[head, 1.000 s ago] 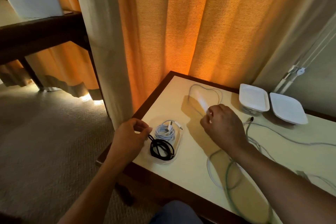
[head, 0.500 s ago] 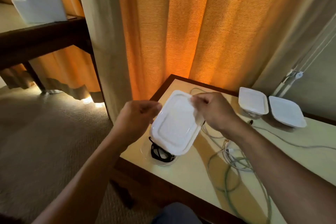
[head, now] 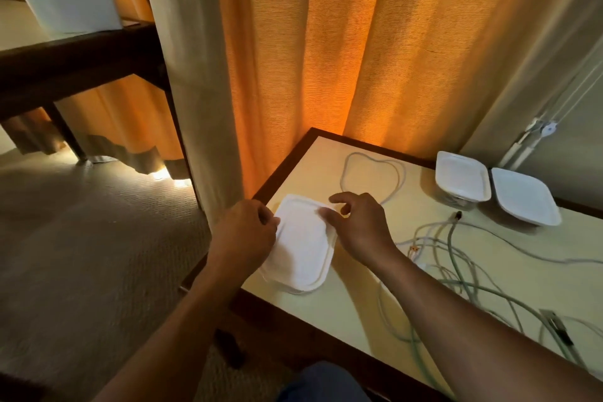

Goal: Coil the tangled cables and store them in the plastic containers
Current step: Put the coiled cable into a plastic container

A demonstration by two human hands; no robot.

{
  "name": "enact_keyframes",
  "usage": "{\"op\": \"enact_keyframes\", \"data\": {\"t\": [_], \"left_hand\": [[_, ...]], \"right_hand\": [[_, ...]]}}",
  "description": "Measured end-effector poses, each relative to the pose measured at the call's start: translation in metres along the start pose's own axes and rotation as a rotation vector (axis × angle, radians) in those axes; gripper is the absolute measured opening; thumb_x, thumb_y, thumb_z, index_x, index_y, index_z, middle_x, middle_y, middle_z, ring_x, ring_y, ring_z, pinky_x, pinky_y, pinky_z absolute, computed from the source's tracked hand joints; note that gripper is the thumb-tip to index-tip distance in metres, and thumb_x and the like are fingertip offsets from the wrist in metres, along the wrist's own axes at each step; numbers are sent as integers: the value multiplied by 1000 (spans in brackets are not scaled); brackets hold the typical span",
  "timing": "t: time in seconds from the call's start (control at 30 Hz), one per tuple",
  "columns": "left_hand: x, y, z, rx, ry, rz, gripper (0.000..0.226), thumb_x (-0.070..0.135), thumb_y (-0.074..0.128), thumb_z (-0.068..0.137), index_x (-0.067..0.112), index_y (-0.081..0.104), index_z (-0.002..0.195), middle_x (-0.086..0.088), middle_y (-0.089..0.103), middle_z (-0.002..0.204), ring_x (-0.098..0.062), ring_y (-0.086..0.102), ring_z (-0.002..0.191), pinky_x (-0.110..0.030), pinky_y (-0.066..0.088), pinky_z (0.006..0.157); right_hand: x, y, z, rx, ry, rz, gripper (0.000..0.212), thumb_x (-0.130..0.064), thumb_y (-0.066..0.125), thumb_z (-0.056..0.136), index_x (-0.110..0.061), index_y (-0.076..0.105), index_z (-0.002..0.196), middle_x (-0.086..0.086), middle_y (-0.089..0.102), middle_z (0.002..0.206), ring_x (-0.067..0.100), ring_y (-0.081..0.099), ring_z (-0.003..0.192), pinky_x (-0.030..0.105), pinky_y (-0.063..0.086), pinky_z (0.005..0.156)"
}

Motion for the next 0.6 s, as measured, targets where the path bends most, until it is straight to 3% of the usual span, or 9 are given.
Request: {"op": "enact_keyframes", "data": {"t": [0.13,0.3,0.43,0.6], "left_hand": [[-1,11,-4,64,40,131,8,30,66,99,23,69,98,9,67,92,-3,59,74,-21,47,74],[-4,17,-14,48,218,327,16,30,54,105,18,62,114,3,63,109,-10,61,89,-31,57,82],[-12,29,-17,-23,107,263,23,31,42,108,20,45,128,2,65,115,-14,66,95,-33,57,83],[-10,34,-11,-118,121,470,46,32,36,110,8,32,150,-6,66,128,-20,72,102,-35,59,84]], "right_hand": [[2,15,-4,-98,57,-60,35,-33,60,100,-17,67,130,4,68,129,25,61,117,29,44,94],[1,27,-15,-35,62,-126,41,-28,51,105,-21,54,145,6,60,138,27,55,127,35,44,102],[-1,32,-24,-81,81,-188,40,-34,37,108,-28,41,148,5,55,134,27,56,120,39,47,93],[-12,30,-22,-178,147,-191,36,-37,29,109,-27,31,143,7,61,124,28,61,109,42,50,86]]}}
Point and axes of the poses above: each hand's wrist, its own z-axis towards the middle knuckle, its own y-axis out of the palm, x = y × z, the point moved 1 cm from there along z, towards the middle knuckle
